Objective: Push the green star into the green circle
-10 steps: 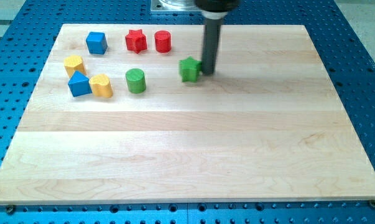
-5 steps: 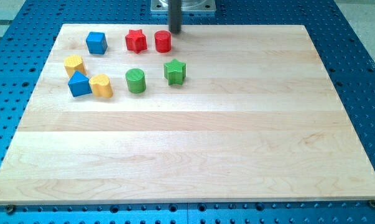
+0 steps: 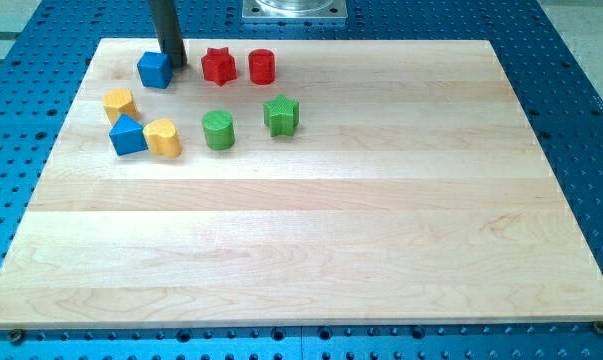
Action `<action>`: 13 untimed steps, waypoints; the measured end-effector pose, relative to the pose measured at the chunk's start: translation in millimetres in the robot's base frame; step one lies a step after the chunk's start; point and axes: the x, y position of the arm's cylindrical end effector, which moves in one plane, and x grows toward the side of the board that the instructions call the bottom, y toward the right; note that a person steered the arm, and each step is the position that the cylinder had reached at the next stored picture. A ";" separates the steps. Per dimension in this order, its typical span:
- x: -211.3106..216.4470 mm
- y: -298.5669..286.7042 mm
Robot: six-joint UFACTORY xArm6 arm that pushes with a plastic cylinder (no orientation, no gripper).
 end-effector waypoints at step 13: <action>-0.9 -66.5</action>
